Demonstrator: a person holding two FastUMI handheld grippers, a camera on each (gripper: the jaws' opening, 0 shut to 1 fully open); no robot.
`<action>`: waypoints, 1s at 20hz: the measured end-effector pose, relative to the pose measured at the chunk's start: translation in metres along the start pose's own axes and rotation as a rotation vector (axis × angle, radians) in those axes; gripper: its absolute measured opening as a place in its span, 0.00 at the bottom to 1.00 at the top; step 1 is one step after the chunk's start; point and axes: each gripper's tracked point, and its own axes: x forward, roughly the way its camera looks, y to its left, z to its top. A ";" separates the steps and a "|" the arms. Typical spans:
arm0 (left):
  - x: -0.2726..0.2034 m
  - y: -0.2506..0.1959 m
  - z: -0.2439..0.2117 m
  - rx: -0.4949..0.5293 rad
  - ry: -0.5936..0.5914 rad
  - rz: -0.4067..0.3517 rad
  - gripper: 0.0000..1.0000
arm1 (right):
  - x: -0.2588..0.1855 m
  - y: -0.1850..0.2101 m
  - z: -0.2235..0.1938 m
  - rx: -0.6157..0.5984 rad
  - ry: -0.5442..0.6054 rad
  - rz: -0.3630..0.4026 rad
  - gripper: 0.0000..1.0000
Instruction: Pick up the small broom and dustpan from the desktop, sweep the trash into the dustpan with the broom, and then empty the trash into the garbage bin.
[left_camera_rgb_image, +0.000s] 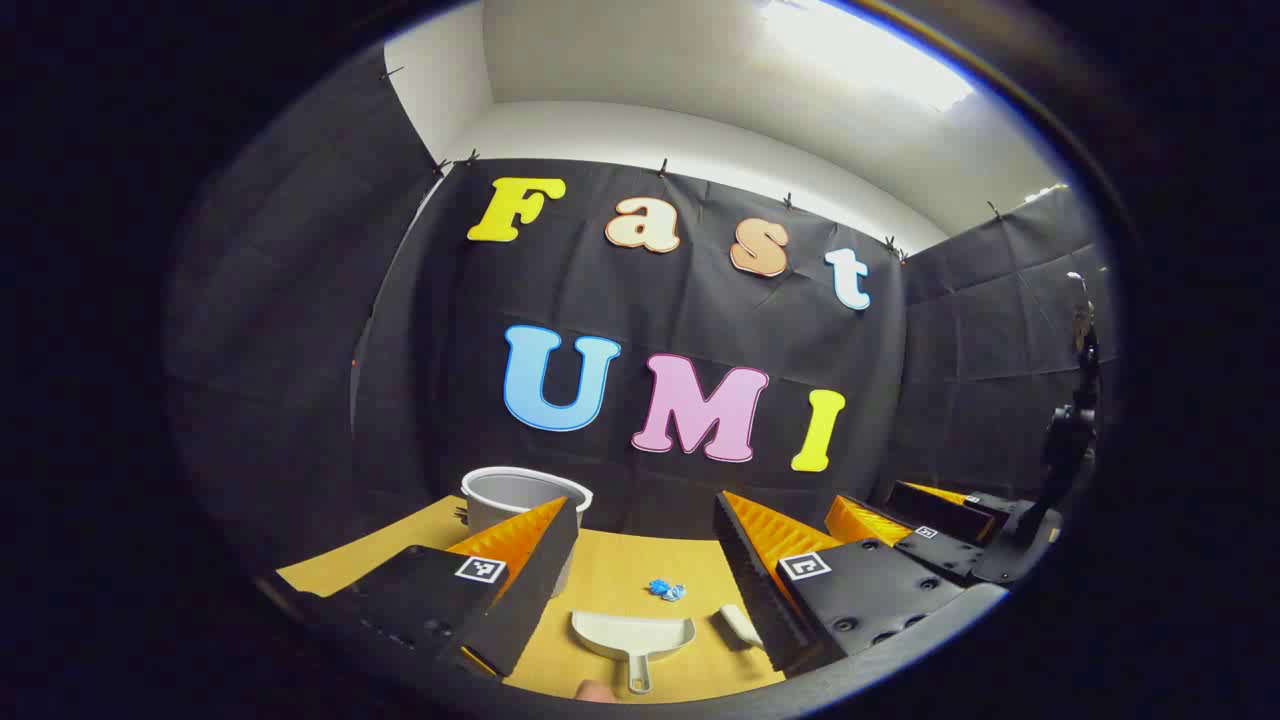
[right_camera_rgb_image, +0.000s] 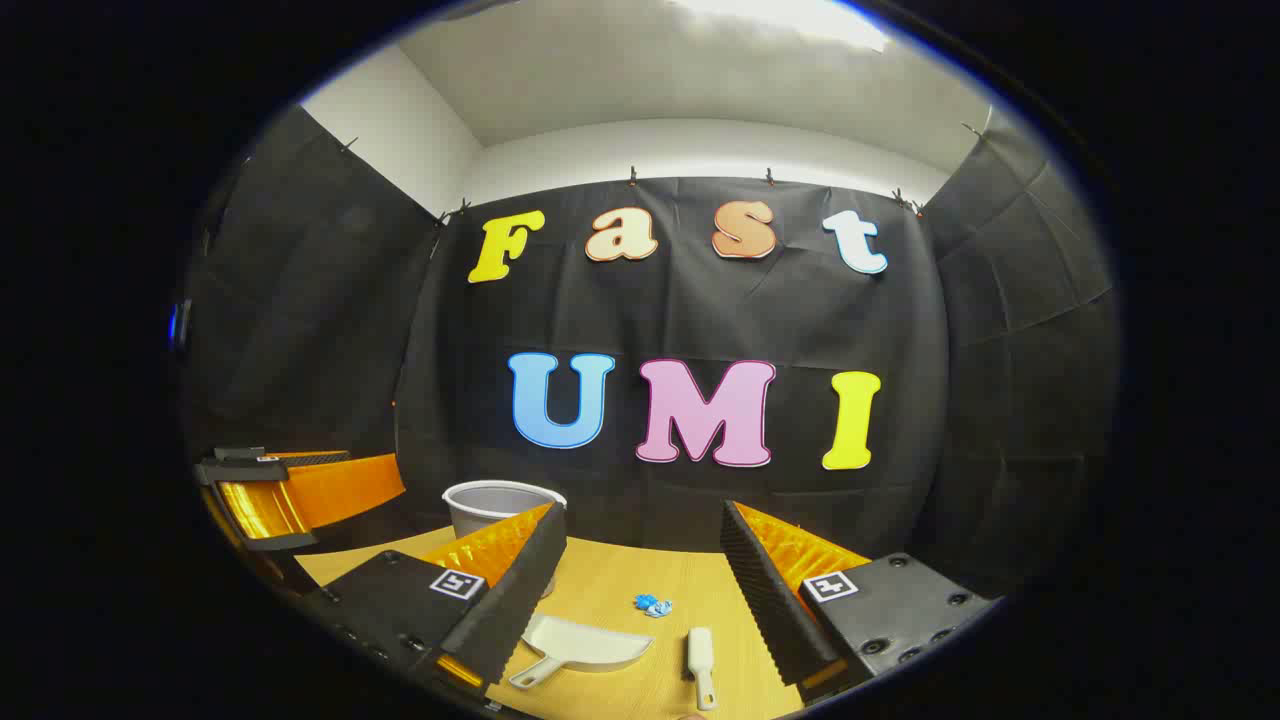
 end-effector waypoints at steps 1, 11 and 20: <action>-0.002 -0.001 0.000 0.018 -0.002 0.001 0.81 | -0.002 0.000 -0.001 -0.004 0.004 0.001 0.97; -0.013 -0.049 0.002 0.067 -0.020 -0.164 0.80 | -0.010 -0.009 -0.005 0.013 0.029 -0.007 0.99; -0.010 -0.021 -0.003 0.109 -0.057 0.006 0.81 | -0.013 -0.022 -0.005 0.002 0.035 -0.028 0.99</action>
